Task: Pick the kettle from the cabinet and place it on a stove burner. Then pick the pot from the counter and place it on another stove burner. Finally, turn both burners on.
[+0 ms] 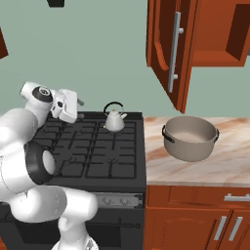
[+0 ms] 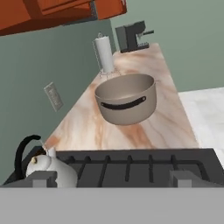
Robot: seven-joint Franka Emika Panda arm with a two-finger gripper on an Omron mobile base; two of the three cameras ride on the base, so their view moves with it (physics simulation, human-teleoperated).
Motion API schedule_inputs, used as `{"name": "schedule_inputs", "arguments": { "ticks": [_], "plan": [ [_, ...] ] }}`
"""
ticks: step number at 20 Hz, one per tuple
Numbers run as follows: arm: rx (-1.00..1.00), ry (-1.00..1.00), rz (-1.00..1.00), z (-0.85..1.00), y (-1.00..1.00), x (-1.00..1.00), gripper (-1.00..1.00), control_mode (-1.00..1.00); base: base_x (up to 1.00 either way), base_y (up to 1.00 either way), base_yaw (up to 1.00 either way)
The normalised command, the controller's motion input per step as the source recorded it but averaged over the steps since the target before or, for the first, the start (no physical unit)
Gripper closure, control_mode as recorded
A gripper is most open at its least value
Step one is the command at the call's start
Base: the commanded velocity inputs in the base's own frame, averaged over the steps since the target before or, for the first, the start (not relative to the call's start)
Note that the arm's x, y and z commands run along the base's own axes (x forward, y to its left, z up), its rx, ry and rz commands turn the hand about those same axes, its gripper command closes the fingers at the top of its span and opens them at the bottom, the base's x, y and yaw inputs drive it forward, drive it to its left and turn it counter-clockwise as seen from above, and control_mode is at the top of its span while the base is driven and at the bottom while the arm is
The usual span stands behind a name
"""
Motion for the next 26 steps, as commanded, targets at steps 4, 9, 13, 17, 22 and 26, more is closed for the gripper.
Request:
{"name": "schedule_inputs", "arguments": {
  "ticks": [4,9,13,17,22,26],
  "plan": [
    [0.13,0.04,0.00,0.20,-0.12,-0.55,-1.00,-1.00,0.00,0.00,0.00],
    [0.19,0.05,0.00,0.27,-0.18,-0.58,-1.00,-1.00,0.00,0.00,0.00],
    [0.19,0.05,0.00,0.28,-0.18,-0.57,-1.00,-1.00,0.00,0.00,0.00],
    [0.21,0.05,0.00,0.27,-0.19,-0.57,-1.00,-1.00,0.00,0.00,0.00],
    [0.20,0.00,0.00,0.06,-0.20,-0.59,-1.00,-1.00,0.00,0.00,0.00],
    [0.23,0.00,0.00,0.00,-0.23,-0.71,-1.00,-1.00,0.00,0.00,0.00]
  ]
}}
